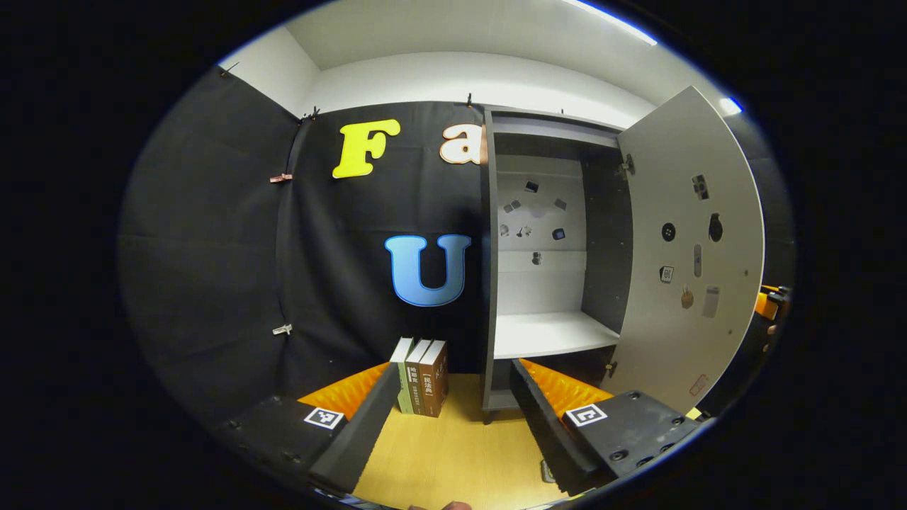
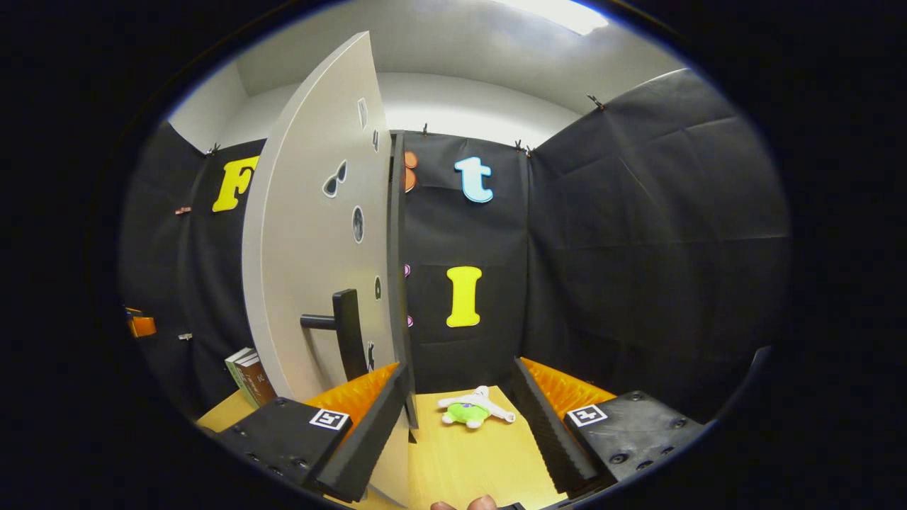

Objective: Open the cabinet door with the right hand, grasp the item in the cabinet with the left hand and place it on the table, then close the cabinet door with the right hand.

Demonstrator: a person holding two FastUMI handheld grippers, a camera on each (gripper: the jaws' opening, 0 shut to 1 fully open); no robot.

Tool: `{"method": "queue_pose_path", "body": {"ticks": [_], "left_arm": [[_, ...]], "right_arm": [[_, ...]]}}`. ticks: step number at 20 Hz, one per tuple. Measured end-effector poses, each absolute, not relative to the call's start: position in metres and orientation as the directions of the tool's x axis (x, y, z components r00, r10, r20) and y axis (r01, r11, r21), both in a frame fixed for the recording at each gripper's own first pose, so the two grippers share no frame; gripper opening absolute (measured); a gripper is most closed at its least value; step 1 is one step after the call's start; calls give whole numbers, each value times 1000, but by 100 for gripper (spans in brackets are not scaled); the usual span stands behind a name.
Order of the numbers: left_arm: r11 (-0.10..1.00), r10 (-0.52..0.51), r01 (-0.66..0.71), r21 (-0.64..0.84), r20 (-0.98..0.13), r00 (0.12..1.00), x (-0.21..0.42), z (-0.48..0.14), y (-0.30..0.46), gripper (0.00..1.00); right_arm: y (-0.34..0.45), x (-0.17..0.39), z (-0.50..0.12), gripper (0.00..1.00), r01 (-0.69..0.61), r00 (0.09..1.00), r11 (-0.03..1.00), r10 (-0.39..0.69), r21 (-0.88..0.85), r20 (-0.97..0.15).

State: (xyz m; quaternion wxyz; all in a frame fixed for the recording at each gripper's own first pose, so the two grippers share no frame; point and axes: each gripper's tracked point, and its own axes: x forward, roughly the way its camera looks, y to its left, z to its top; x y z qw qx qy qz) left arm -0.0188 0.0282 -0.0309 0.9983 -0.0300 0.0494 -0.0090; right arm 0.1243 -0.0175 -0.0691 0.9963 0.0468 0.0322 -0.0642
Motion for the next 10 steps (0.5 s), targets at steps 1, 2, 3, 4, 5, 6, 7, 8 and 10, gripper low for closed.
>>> {"method": "queue_pose_path", "body": {"ticks": [1,2,3,4,5,6,7,8,10], "left_arm": [[998,-23,17,-61,-95,995,-18,-30,32,99],[998,-23,18,-57,-94,995,-17,-31,34,99],[998,-24,20,-51,-94,995,-16,-32,36,99],[999,-27,23,-48,-95,995,-15,-34,37,98],[999,-29,25,-45,-97,995,-15,-35,39,98],[999,-32,28,-41,-97,995,-15,-37,40,98],[999,-35,32,-37,-98,995,-15,-38,42,98],[999,-38,35,-32,-99,994,-14,-40,43,99],[999,-40,38,-21,-96,995,-14,-41,46,98]], "right_arm": [[-7,123,-69,95,117,991,989,-110,88,-72],[4,123,-68,95,104,992,991,-97,89,-74],[13,122,-67,95,93,993,992,-87,89,-76],[22,120,-67,95,84,994,992,-78,90,-75],[29,121,-67,95,77,995,992,-70,96,-75],[37,122,-68,96,70,995,992,-62,104,-74],[45,123,-68,96,61,996,992,-53,110,-74],[53,124,-68,96,52,996,992,-43,114,-74],[67,127,-69,95,32,997,993,-23,118,-78]]}}
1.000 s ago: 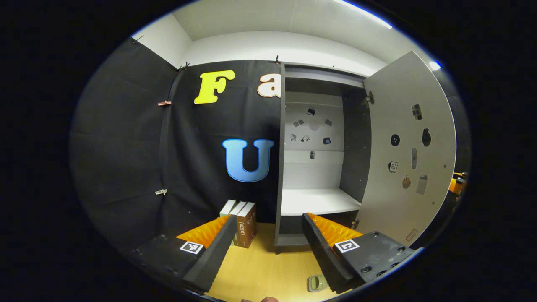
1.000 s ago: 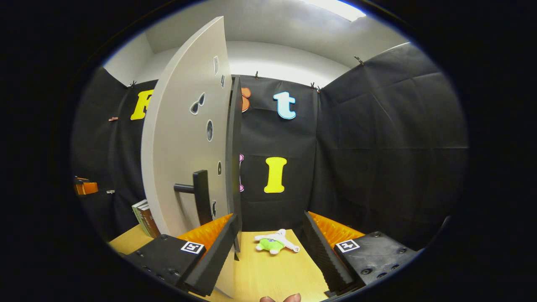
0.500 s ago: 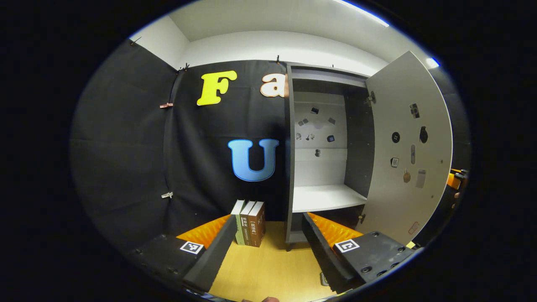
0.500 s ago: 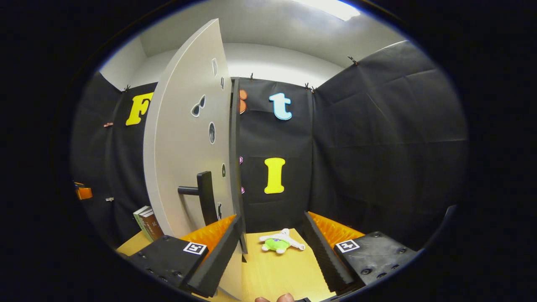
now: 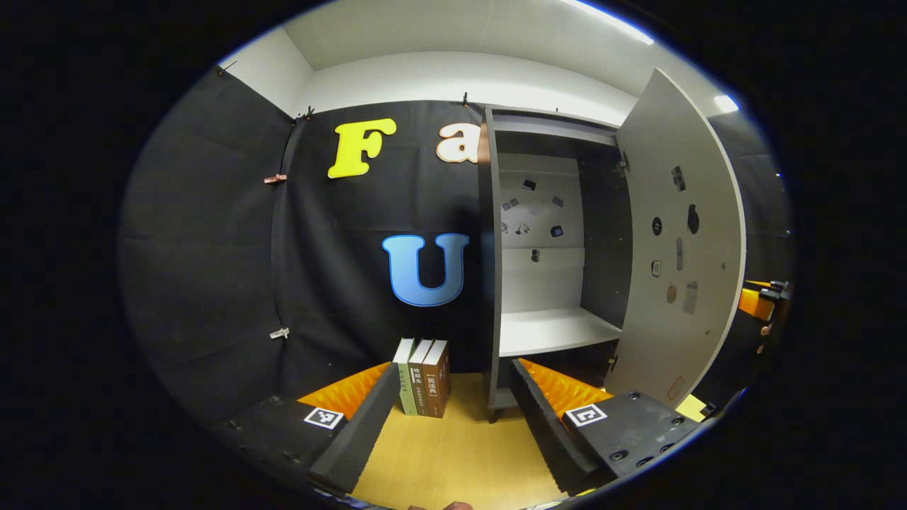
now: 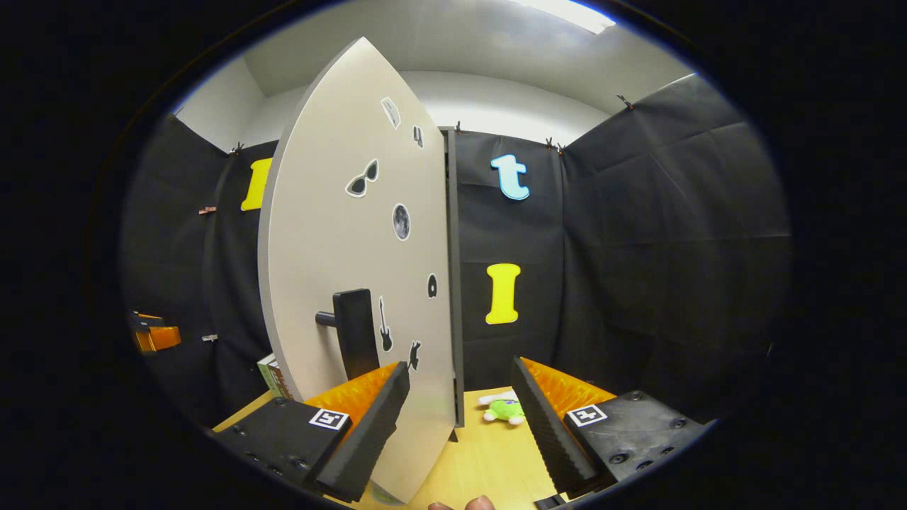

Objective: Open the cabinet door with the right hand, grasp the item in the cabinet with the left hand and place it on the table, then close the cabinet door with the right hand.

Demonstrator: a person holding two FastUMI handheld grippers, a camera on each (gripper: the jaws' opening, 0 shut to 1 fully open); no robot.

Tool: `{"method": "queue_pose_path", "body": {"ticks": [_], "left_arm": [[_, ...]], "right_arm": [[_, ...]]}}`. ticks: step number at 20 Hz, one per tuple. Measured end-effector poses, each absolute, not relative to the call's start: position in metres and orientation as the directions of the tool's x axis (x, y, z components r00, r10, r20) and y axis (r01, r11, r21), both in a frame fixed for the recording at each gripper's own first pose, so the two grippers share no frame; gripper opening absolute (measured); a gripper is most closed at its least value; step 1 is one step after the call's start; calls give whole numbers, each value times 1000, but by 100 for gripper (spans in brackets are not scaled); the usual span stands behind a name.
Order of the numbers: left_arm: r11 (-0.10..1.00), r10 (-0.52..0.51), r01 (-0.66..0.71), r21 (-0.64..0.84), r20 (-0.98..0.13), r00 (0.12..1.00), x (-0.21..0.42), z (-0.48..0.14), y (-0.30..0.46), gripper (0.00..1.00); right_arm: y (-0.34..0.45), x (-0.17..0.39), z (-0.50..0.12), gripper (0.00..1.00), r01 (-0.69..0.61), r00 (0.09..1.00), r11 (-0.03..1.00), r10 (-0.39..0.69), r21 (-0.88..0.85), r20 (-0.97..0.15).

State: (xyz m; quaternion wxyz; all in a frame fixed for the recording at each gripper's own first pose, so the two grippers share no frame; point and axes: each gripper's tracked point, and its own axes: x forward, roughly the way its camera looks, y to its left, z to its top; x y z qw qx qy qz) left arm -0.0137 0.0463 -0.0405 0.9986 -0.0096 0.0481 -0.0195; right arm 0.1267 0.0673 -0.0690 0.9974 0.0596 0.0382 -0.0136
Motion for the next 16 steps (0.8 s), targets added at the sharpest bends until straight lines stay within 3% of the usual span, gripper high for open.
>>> {"method": "queue_pose_path", "body": {"ticks": [10,16], "left_arm": [[999,-24,22,-25,-103,994,-6,-49,71,99],[999,-25,22,-23,-105,994,-4,-50,75,98]], "right_arm": [[128,150,-70,96,-65,994,988,76,140,-78],[176,147,-76,96,-190,975,972,203,139,-87]]}}
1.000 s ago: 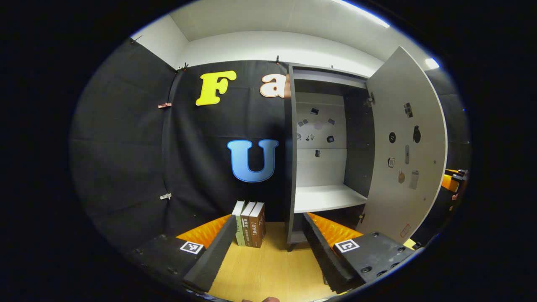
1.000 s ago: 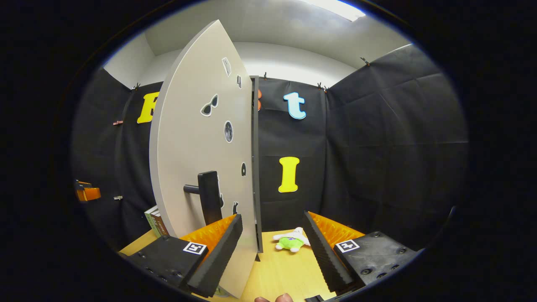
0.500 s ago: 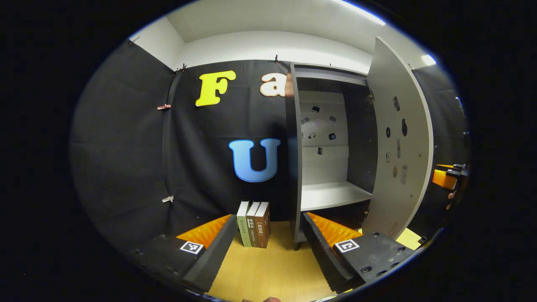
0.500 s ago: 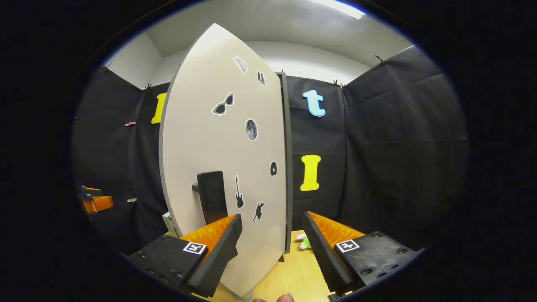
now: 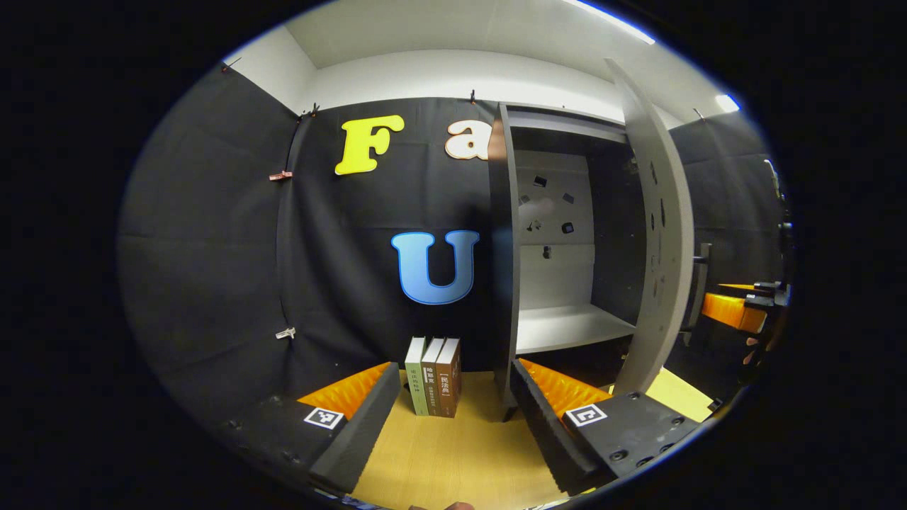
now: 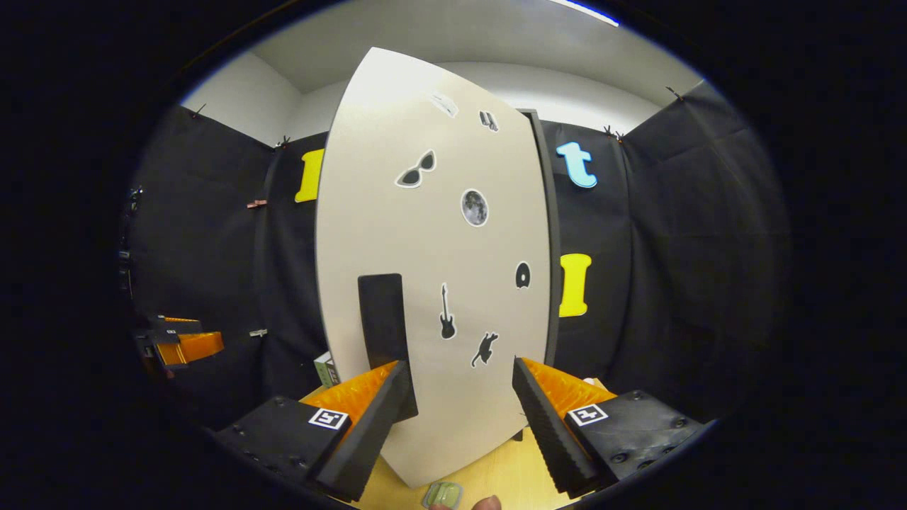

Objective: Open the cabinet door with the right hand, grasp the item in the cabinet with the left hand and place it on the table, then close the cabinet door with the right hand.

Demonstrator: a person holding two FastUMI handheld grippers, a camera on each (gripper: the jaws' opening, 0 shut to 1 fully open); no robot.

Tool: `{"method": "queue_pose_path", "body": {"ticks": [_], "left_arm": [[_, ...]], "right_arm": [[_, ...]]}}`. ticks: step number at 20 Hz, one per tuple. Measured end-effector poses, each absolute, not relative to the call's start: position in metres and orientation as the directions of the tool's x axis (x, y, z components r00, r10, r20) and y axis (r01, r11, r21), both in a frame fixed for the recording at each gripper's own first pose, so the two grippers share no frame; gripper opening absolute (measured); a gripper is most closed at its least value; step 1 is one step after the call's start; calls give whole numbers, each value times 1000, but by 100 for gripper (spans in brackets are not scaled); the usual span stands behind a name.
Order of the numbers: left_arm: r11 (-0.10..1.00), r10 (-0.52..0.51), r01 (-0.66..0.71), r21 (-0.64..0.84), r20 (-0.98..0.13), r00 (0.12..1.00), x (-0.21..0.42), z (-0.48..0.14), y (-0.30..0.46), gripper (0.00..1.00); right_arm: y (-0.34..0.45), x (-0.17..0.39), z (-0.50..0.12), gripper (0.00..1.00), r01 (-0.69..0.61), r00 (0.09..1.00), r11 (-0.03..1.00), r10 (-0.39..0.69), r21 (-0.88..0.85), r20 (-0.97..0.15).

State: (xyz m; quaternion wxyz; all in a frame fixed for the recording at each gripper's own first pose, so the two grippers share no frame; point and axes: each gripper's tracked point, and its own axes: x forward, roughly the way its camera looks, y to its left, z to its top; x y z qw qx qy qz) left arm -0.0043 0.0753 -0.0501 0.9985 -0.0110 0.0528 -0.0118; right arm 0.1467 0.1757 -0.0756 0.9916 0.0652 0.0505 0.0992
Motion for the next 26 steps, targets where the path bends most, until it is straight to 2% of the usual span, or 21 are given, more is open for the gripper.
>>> {"method": "queue_pose_path", "body": {"ticks": [11,26], "left_arm": [[999,-32,29,-33,-105,994,-2,-50,69,98],[999,-30,27,-28,-107,994,-15,-47,54,98]], "right_arm": [[182,140,-70,97,-206,975,970,215,130,-62],[170,134,-64,97,-153,987,981,158,122,-31]]}}
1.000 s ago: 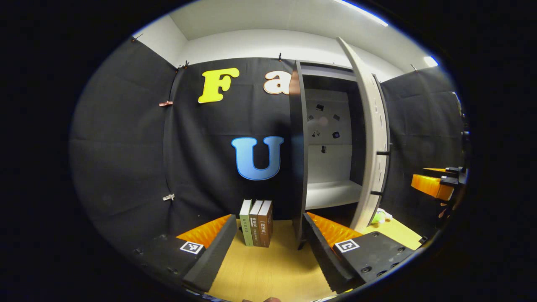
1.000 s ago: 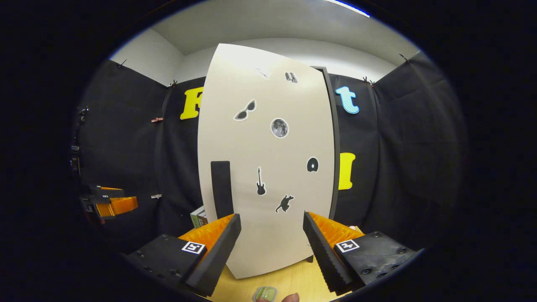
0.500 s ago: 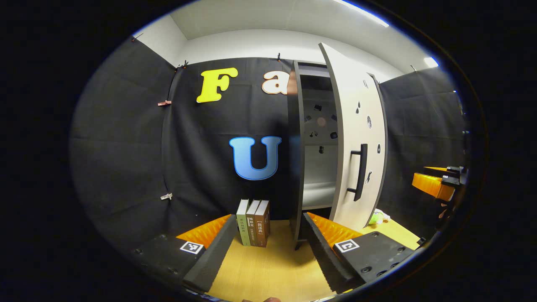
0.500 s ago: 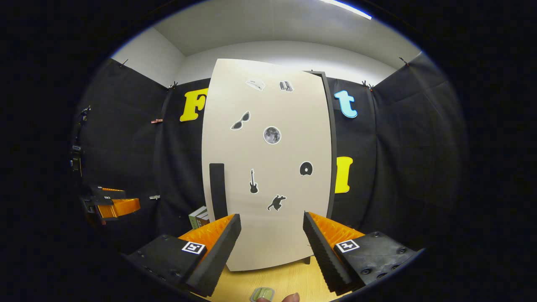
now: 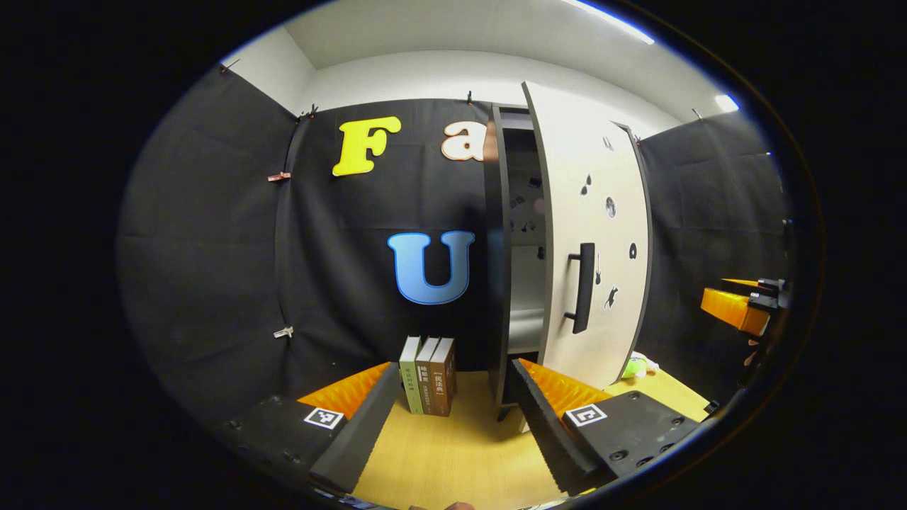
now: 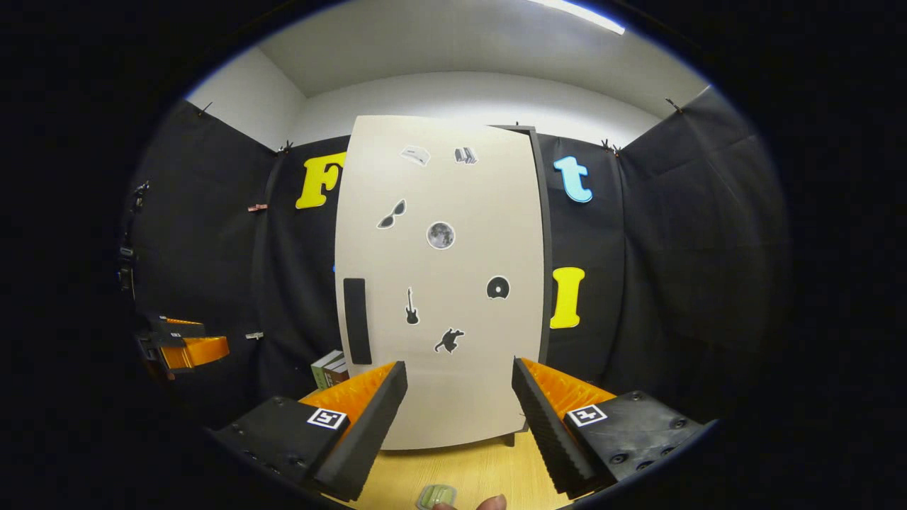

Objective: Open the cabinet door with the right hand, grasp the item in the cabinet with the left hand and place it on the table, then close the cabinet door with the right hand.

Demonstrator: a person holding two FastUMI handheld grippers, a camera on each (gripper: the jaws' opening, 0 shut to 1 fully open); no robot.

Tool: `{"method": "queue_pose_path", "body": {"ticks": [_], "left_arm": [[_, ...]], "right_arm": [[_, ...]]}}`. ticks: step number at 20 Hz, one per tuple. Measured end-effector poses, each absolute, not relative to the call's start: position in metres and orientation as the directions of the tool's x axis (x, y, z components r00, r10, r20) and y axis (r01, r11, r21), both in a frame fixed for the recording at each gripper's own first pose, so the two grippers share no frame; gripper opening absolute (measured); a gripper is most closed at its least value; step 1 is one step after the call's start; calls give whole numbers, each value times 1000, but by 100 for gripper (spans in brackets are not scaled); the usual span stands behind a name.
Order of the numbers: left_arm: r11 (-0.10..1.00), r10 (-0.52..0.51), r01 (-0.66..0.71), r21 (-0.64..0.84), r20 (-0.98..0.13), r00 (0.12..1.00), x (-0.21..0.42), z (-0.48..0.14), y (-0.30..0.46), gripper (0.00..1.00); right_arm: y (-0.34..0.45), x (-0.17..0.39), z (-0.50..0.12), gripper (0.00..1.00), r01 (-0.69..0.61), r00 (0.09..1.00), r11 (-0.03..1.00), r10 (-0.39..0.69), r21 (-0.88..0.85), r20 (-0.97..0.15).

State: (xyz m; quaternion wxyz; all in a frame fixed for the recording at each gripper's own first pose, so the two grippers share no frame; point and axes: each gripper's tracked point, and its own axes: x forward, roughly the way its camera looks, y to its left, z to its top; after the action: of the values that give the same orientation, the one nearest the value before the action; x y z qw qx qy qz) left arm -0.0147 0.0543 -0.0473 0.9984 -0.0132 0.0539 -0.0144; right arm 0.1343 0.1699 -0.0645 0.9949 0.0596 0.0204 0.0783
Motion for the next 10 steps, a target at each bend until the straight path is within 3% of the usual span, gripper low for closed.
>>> {"method": "queue_pose_path", "body": {"ticks": [10], "left_arm": [[999,-44,41,-22,-106,993,-23,-46,42,98]], "right_arm": [[152,114,-62,96,-132,991,986,135,106,-21]]}}
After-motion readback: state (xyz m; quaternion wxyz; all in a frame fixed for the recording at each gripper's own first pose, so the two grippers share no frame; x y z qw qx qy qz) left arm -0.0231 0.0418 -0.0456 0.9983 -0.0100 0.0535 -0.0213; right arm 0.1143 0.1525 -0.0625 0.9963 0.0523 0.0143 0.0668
